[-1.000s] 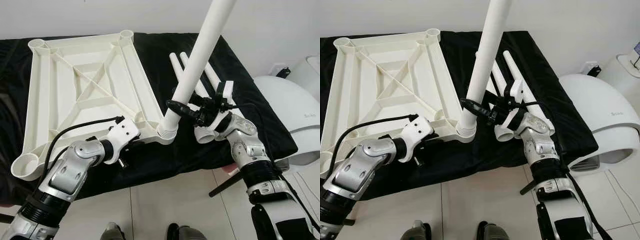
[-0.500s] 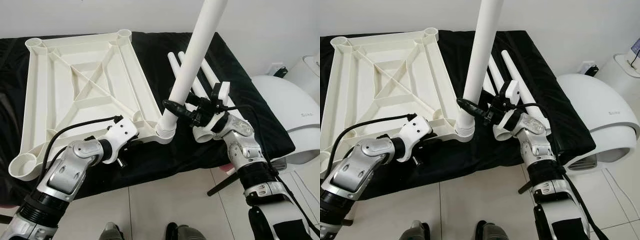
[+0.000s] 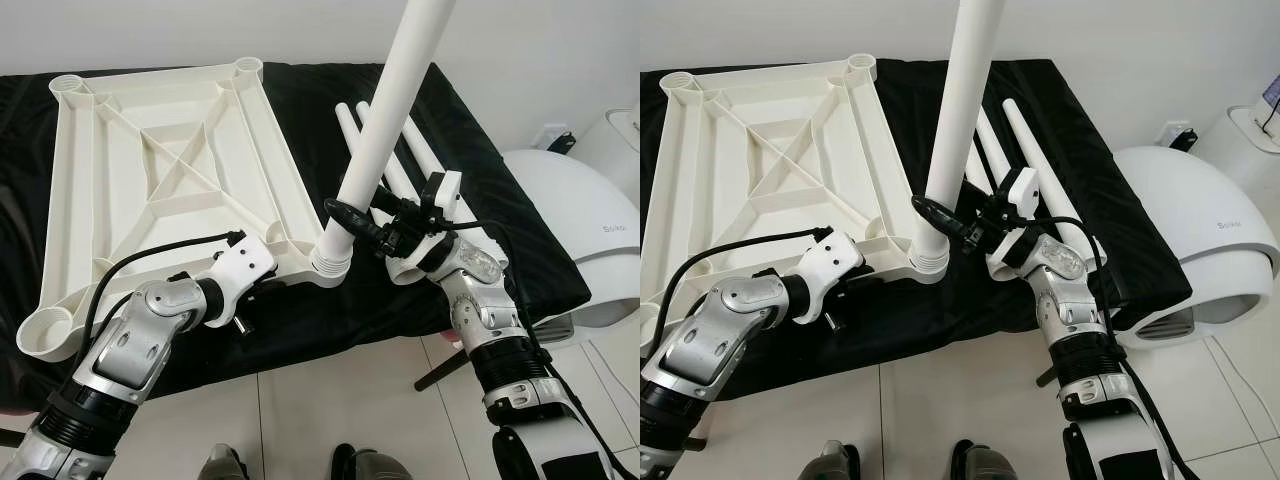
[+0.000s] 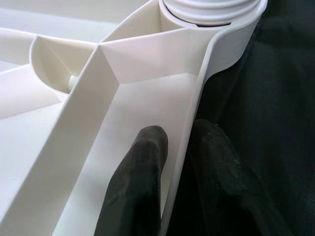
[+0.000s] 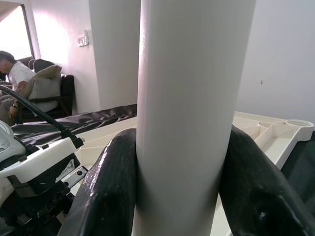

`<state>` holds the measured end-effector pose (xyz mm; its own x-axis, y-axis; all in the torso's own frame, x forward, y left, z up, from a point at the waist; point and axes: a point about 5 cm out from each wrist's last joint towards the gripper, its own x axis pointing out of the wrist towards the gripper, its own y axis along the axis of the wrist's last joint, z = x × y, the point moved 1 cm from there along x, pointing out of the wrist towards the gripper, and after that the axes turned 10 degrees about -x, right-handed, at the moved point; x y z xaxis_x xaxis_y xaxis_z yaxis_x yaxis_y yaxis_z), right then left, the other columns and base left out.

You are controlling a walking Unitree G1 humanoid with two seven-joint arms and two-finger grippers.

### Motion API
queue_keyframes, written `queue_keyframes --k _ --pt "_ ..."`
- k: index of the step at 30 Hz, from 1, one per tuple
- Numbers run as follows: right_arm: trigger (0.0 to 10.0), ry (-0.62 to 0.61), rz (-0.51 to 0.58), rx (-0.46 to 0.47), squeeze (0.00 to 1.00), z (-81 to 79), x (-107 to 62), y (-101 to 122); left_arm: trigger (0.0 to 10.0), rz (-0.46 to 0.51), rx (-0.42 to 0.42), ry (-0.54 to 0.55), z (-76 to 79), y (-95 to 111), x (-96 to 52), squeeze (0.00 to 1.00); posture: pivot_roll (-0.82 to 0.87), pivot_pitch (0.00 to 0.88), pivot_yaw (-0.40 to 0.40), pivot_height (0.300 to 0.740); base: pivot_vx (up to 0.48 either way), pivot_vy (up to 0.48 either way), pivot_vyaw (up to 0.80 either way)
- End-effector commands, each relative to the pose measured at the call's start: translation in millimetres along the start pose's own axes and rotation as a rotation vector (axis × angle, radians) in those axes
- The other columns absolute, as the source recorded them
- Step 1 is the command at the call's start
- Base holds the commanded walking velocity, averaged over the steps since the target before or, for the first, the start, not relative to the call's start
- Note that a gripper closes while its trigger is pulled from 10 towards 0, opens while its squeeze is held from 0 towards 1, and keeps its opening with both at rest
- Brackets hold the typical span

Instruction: Building children table

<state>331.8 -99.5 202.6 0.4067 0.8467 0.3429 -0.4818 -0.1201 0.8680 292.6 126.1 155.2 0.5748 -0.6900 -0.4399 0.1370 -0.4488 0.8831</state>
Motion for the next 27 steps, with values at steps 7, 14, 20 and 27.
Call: queue_keyframes --k 7,14,20,27 --pt "10.0 -0.028 -0.245 0.083 0.0 -15.3 -19.3 -43.6 10.0 0.01 0.014 -0.043 8.7 3.0 0.5 0.0 0.07 0.193 -0.05 0.74 0.0 0.0 0.0" --pt "10.0 0.019 -0.204 0.1 0.0 -17.4 -15.8 -39.4 10.0 0.011 0.013 -0.041 8.7 3.2 -0.1 0.0 0.07 0.193 -0.05 0.74 0.0 0.0 0.0" --pt "10.0 0.061 -0.211 0.115 0.0 -17.0 -20.4 -39.2 10.0 0.01 0.013 -0.041 8.7 3.2 -0.6 0.0 0.07 0.193 -0.049 0.74 0.0 0.0 0.0" --pt "10.0 0.1 -0.204 0.07 0.0 -4.5 -16.4 -29.0 10.0 0.01 0.014 -0.044 9.3 3.6 -0.9 0.0 0.07 0.197 -0.047 0.74 0.0 0.0 0.0"
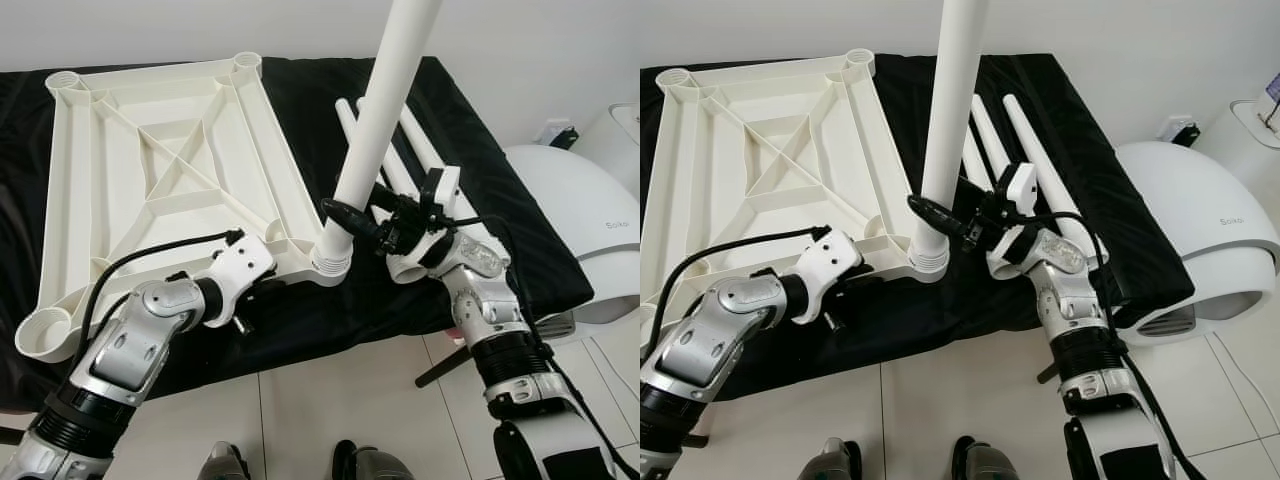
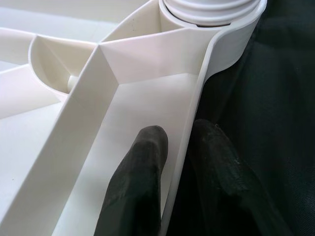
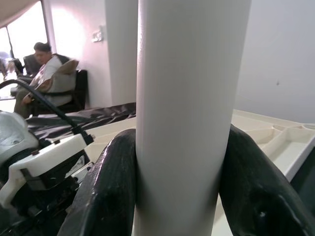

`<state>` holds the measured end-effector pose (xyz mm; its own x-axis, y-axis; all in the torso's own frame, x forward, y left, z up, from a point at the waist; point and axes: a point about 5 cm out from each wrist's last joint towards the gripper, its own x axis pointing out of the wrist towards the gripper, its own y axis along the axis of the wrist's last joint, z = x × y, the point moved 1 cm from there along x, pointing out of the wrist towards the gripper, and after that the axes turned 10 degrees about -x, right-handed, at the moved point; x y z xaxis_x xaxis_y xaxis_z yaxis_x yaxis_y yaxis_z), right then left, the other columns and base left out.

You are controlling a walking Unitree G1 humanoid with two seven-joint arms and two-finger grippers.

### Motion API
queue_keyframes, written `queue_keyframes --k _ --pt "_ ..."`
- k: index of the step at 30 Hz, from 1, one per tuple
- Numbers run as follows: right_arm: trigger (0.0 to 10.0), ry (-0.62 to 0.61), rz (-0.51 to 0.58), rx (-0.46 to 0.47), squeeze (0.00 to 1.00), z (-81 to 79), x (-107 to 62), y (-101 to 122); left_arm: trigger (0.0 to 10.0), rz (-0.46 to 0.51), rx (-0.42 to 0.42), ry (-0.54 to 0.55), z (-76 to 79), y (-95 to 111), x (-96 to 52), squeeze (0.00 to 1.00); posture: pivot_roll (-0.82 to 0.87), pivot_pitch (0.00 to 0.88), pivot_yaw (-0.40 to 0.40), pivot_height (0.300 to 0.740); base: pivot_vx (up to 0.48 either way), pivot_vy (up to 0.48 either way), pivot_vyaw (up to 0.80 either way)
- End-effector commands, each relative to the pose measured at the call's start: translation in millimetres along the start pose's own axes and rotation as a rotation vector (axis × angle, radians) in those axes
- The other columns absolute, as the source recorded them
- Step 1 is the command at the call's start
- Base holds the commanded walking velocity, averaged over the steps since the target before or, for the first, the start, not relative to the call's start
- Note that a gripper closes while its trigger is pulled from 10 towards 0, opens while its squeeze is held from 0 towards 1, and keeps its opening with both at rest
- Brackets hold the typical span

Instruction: Building children table

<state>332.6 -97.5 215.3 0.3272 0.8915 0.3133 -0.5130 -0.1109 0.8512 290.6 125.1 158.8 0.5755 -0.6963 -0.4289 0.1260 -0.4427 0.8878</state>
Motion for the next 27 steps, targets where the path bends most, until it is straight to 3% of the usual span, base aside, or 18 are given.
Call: queue_keyframes --k 1,7,27 --pt "10.0 0.008 -0.208 0.115 0.0 -12.2 -22.1 -38.8 10.0 -0.003 0.009 -0.043 7.7 0.2 1.2 0.0 0.07 0.197 -0.047 0.74 0.0 0.0 0.0" --pt "10.0 0.036 -0.21 0.103 0.0 -11.8 -17.7 -37.7 10.0 -0.002 0.008 -0.042 8.6 0.3 1.2 0.0 0.08 0.197 -0.054 0.74 0.0 0.0 0.0" --pt "10.0 -0.061 -0.247 0.157 0.0 -23.6 -32.9 -50.7 10.0 -0.006 0.006 -0.033 8.2 -0.2 -2.0 0.0 0.07 0.198 -0.053 0.74 0.0 0.0 0.0"
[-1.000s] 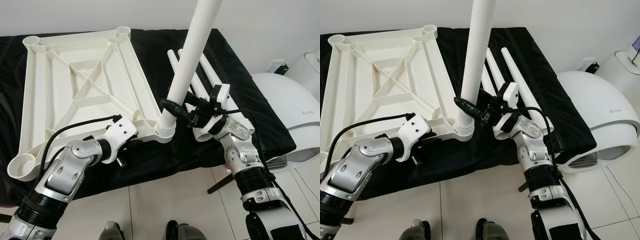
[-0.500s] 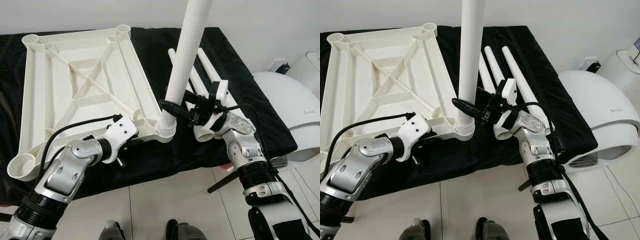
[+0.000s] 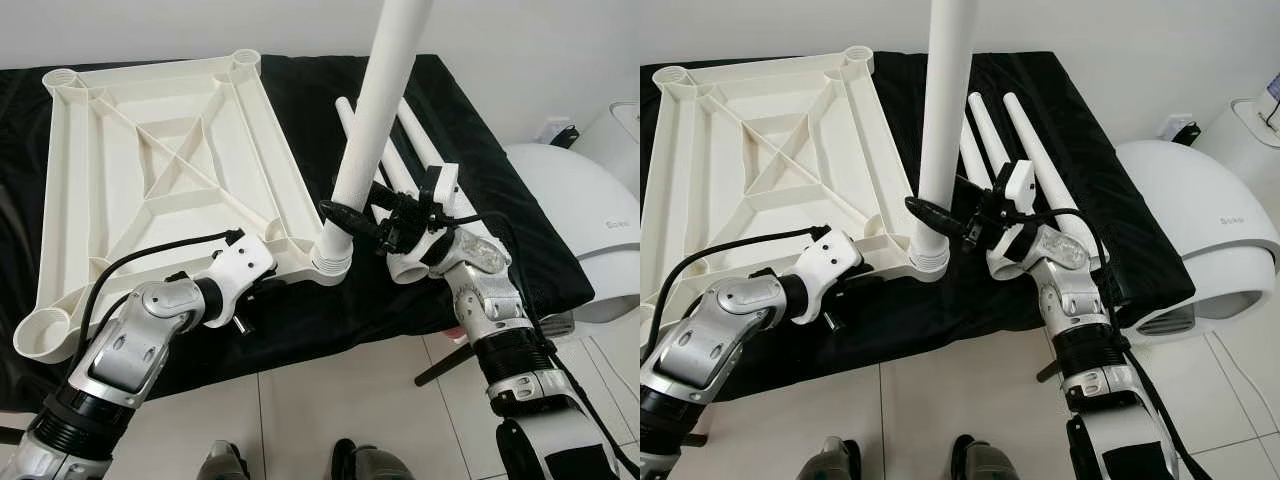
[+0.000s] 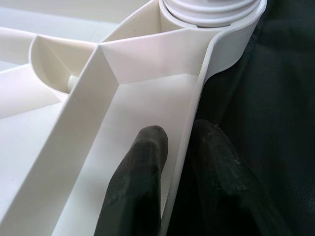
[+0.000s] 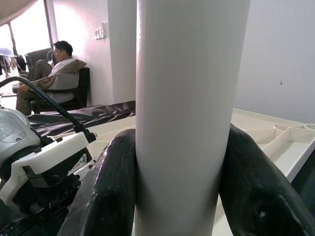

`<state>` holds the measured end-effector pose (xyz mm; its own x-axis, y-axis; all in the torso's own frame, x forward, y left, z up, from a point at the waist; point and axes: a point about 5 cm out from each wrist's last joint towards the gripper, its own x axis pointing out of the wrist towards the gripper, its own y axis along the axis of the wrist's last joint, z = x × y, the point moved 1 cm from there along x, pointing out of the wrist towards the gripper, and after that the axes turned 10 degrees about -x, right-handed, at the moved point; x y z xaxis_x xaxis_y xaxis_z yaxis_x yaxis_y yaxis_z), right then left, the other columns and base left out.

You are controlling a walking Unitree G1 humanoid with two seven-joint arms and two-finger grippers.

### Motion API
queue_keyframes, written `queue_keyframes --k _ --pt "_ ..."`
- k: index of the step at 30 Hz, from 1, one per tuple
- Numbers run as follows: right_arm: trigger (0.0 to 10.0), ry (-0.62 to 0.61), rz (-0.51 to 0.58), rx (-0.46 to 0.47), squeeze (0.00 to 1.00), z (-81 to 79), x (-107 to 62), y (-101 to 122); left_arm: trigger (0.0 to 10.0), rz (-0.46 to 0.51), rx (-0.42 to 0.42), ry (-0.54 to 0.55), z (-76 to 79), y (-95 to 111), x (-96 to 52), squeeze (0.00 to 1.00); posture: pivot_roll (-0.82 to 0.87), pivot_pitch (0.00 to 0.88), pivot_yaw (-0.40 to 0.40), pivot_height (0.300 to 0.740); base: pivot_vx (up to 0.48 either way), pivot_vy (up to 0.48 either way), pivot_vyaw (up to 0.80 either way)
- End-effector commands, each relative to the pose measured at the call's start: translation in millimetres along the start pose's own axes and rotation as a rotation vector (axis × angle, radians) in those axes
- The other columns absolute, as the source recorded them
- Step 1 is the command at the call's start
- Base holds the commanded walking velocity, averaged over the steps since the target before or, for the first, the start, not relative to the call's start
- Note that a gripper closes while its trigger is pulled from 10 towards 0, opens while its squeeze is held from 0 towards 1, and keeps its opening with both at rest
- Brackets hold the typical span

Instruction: Building children table

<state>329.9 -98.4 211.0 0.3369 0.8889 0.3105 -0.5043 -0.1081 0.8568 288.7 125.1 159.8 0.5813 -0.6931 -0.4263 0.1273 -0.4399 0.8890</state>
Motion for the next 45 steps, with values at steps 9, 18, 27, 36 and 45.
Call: queue_keyframes --k 9,18,27,36,45 --pt "10.0 -0.118 -0.221 0.129 0.0 -22.0 -25.9 -43.9 10.0 -0.001 0.008 -0.045 7.1 0.8 2.1 0.0 0.07 0.197 -0.054 0.74 0.0 0.0 0.0" --pt "10.0 -0.144 -0.223 0.116 0.0 -23.9 -21.5 -42.5 10.0 -0.001 0.008 -0.046 7.2 1.1 3.2 0.0 0.06 0.198 -0.058 0.74 0.0 0.0 0.0" --pt "10.0 -0.191 -0.228 0.116 0.0 -28.7 -19.2 -42.6 10.0 0.0 0.007 -0.042 7.3 1.0 2.4 0.0 0.07 0.199 -0.063 0.74 0.0 0.0 0.0" --pt "10.0 -0.294 -0.239 0.122 0.0 -35.4 -21.2 -45.0 10.0 0.0 0.008 -0.045 7.7 1.2 1.6 0.0 0.06 0.201 -0.063 0.74 0.0 0.0 0.0" --pt "10.0 -0.348 -0.246 0.111 0.0 -38.9 -21.6 -45.7 10.0 0.001 0.008 -0.047 7.8 1.4 2.0 0.0 0.06 0.203 -0.063 0.74 0.0 0.0 0.0"
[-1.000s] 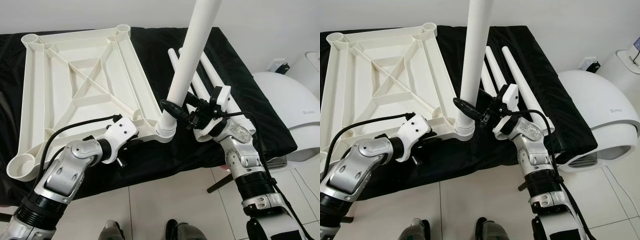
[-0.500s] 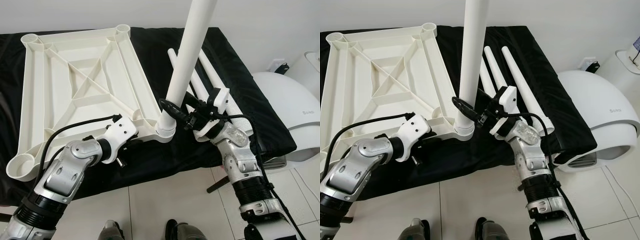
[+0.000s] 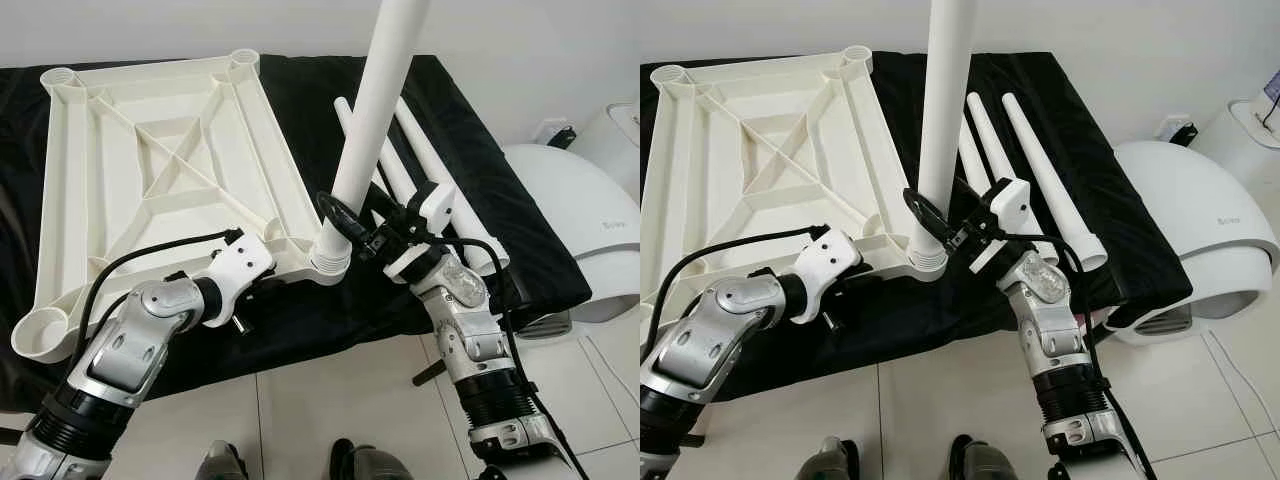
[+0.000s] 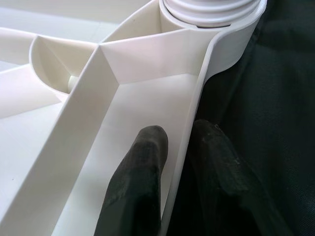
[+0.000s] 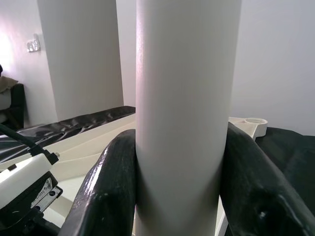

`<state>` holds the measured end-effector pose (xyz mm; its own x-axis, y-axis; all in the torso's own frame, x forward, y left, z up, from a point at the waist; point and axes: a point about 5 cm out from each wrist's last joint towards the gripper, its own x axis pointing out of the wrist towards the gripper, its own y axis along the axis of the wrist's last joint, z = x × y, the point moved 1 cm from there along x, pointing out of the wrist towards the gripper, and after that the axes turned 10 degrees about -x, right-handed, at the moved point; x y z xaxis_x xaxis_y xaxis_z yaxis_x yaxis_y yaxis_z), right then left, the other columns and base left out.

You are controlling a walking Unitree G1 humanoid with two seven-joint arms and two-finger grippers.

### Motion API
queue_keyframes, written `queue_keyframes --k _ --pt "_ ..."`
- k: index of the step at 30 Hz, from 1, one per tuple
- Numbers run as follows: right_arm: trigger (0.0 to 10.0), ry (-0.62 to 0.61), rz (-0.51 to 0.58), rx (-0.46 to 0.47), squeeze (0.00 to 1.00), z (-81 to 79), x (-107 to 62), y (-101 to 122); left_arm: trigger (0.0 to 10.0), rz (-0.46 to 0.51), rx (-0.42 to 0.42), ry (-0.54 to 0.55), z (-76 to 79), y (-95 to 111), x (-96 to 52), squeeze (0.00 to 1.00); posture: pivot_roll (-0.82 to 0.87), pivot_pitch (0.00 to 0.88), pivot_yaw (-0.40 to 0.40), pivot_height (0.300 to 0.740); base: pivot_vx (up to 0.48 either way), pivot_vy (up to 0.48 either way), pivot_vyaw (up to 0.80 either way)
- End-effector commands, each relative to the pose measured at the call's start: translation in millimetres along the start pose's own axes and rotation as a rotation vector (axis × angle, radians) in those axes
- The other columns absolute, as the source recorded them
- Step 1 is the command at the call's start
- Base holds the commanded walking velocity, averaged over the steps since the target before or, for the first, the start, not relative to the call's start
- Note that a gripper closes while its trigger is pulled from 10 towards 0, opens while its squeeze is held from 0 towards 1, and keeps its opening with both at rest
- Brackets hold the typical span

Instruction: Building children table

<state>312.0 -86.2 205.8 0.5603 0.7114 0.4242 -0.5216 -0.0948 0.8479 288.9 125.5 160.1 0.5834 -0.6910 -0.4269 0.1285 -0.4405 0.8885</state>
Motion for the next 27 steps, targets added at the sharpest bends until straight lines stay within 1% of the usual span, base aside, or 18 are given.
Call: queue_keyframes --k 1,3,15,20,22,27 --pt "10.0 -0.049 -0.264 0.091 0.0 -11.3 -28.9 -48.4 10.0 0.002 0.008 -0.05 8.2 1.5 2.4 0.0 0.06 0.203 -0.065 0.74 0.0 0.0 0.0" --pt "10.0 -0.049 -0.264 0.091 0.0 -11.3 -28.9 -48.4 10.0 0.002 0.008 -0.05 8.2 1.5 2.4 0.0 0.06 0.203 -0.065 0.74 0.0 0.0 0.0" --pt "10.0 -0.115 -0.285 0.023 0.0 -22.5 -27.1 -45.6 10.0 0.003 0.009 -0.049 8.9 1.7 2.3 0.0 0.06 0.2 -0.071 0.74 0.0 0.0 0.0" --pt "10.0 -0.193 -0.303 0.021 0.0 -24.6 -29.9 -46.7 10.0 0.003 0.01 -0.049 8.9 1.8 1.8 0.0 0.07 0.201 -0.072 0.74 0.0 0.0 0.0" --pt "10.0 -0.193 -0.303 0.021 0.0 -24.6 -29.9 -46.7 10.0 0.003 0.01 -0.049 8.9 1.8 1.8 0.0 0.07 0.201 -0.072 0.74 0.0 0.0 0.0" --pt "10.0 -0.252 -0.319 0.01 0.0 -24.9 -33.0 -48.0 10.0 0.002 0.011 -0.051 8.8 1.6 1.5 0.0 0.07 0.199 -0.07 0.74 0.0 0.0 0.0"
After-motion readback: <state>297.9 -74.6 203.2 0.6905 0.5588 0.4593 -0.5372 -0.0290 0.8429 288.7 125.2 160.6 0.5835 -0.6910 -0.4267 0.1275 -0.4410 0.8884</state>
